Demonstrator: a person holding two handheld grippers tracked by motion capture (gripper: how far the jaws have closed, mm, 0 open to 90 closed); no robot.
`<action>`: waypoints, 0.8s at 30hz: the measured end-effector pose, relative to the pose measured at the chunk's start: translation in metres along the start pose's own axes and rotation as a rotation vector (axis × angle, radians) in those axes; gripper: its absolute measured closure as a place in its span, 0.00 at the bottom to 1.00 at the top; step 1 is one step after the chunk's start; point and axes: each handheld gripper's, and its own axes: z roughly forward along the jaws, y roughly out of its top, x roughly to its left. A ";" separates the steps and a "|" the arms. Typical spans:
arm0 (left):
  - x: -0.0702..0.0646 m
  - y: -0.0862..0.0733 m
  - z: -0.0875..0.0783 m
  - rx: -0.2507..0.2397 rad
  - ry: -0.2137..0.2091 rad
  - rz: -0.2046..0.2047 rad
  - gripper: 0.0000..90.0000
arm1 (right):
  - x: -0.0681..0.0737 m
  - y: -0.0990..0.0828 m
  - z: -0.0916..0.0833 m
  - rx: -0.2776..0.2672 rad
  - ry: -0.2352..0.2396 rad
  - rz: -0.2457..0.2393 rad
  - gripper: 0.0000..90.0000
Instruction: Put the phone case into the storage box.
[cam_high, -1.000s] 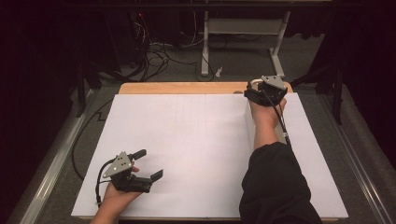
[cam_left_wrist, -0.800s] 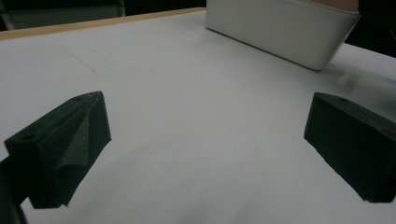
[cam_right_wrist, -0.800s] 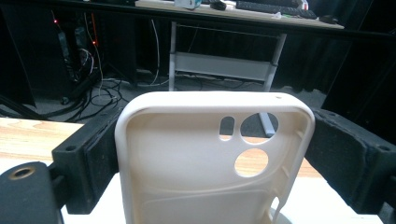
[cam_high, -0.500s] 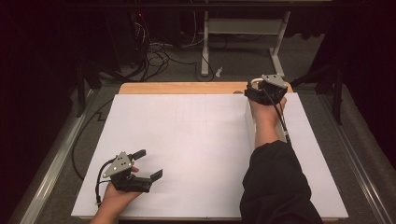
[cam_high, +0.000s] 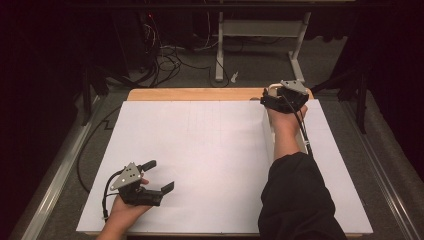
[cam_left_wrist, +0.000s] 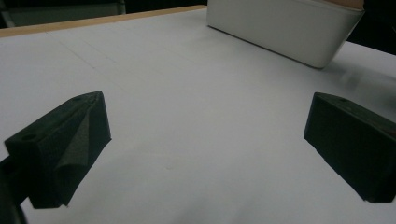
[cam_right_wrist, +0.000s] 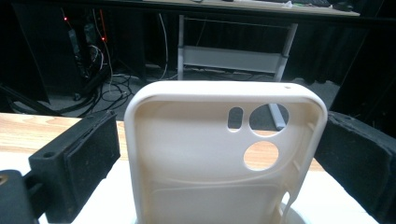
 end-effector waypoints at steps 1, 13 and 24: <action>0.000 0.000 0.000 0.001 0.000 0.001 0.02 | 0.000 0.000 -0.001 0.000 0.002 0.000 0.02; -0.001 0.000 0.002 0.011 0.002 0.005 0.02 | -0.004 0.002 -0.018 -0.015 0.028 0.010 0.00; -0.002 0.000 0.004 0.019 0.001 0.010 0.02 | -0.025 0.005 -0.039 -0.041 0.055 0.032 0.04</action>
